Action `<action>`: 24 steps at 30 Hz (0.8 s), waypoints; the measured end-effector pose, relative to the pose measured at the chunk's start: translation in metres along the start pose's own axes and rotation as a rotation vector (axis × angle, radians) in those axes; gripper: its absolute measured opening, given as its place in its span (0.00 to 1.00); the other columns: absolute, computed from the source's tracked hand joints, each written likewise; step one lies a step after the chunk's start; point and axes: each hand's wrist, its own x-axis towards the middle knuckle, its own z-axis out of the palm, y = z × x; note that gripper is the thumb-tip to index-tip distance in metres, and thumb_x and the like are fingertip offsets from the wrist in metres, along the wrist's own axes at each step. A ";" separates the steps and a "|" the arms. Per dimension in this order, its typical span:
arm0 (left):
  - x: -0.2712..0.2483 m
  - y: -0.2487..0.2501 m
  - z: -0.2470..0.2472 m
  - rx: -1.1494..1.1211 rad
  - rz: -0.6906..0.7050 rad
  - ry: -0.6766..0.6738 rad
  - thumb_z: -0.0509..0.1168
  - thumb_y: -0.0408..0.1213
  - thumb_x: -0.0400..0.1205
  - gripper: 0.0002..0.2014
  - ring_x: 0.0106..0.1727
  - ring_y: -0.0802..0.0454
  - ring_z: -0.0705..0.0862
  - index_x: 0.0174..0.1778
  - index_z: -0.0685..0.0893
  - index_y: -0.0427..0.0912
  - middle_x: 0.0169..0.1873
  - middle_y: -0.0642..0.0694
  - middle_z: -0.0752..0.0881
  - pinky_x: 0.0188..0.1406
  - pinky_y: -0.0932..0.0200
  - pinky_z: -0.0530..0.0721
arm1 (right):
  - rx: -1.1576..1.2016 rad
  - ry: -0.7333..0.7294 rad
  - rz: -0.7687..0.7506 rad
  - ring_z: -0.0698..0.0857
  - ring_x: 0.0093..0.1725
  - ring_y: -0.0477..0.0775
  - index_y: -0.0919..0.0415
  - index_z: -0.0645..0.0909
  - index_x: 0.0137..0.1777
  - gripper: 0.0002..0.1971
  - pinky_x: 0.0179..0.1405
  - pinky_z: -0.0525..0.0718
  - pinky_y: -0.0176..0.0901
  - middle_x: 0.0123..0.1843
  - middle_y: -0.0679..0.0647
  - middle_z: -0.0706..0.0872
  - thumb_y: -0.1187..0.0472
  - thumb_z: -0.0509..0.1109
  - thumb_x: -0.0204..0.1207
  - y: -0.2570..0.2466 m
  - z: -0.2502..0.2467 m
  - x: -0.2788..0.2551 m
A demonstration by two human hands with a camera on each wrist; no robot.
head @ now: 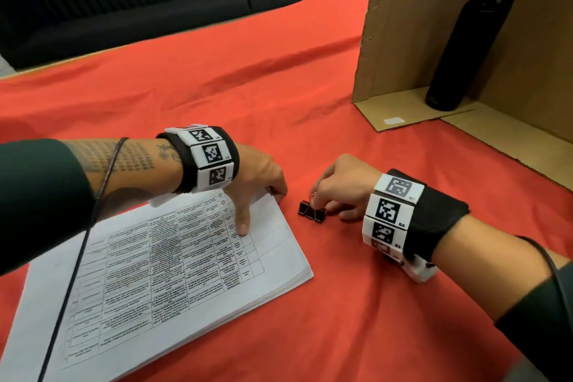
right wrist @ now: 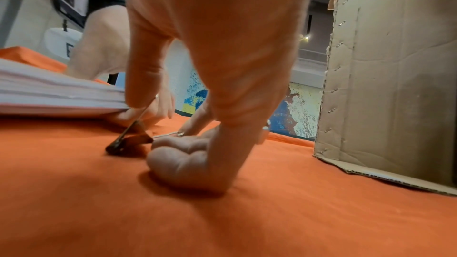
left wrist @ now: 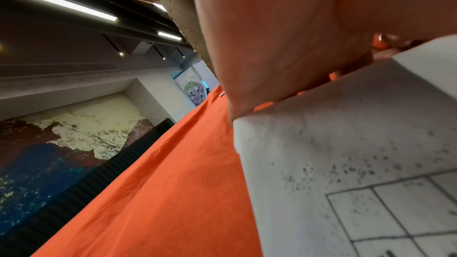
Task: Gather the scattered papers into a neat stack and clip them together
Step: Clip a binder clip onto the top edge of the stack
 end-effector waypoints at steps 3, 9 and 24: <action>-0.001 -0.011 0.004 -0.012 0.031 -0.041 0.87 0.62 0.55 0.37 0.56 0.51 0.83 0.51 0.72 0.60 0.51 0.60 0.82 0.53 0.54 0.82 | -0.011 0.011 -0.011 0.92 0.42 0.57 0.70 0.89 0.52 0.15 0.38 0.84 0.44 0.42 0.61 0.91 0.63 0.82 0.67 -0.001 -0.001 -0.001; -0.001 -0.032 0.008 -0.143 0.079 -0.037 0.85 0.57 0.65 0.31 0.60 0.53 0.85 0.62 0.81 0.60 0.55 0.60 0.86 0.64 0.49 0.85 | -0.083 -0.006 -0.010 0.88 0.34 0.56 0.67 0.87 0.44 0.09 0.30 0.83 0.42 0.37 0.59 0.89 0.62 0.82 0.71 -0.007 -0.003 0.002; 0.014 -0.061 0.016 -0.175 -0.032 0.080 0.88 0.48 0.64 0.35 0.58 0.50 0.87 0.66 0.82 0.56 0.55 0.50 0.89 0.38 0.64 0.79 | 0.017 0.159 -0.135 0.95 0.39 0.64 0.71 0.91 0.39 0.09 0.47 0.94 0.65 0.29 0.61 0.92 0.65 0.85 0.66 -0.041 0.013 -0.004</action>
